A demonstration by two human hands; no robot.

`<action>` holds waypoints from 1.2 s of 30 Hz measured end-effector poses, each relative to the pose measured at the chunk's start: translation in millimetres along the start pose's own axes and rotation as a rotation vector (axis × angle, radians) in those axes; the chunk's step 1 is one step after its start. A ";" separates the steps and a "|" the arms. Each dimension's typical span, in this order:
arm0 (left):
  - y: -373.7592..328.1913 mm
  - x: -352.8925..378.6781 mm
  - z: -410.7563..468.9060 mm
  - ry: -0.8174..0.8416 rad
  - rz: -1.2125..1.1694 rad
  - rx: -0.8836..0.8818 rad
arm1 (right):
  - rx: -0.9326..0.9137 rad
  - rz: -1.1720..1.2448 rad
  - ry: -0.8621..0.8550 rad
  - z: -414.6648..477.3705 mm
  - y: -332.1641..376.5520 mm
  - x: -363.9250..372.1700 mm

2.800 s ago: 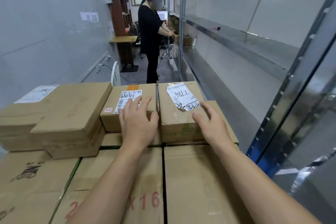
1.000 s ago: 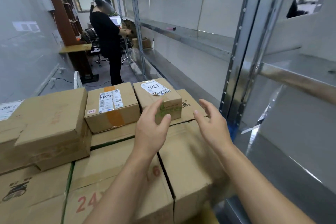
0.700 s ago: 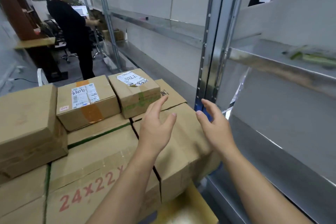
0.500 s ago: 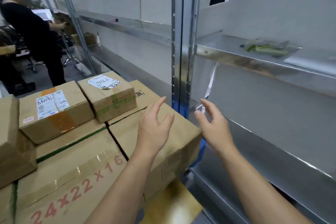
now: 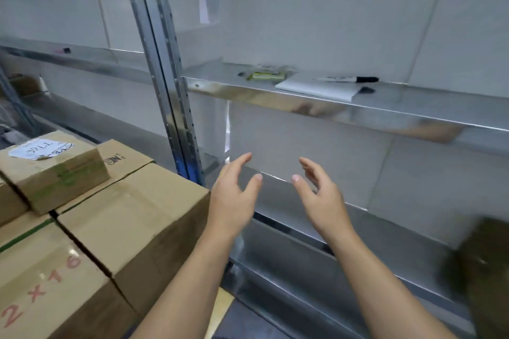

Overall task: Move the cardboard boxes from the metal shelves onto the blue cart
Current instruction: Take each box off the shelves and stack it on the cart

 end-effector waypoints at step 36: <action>-125.9 311.6 -182.7 0.731 -0.107 0.024 | 0.534 -0.314 -0.735 -214.7 -83.7 -338.6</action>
Point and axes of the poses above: each hand's wrist, its own z-axis towards the middle knuckle, its own x-axis out of the palm, y = z × x, the point moved 1 cm from there along z, towards the middle knuckle
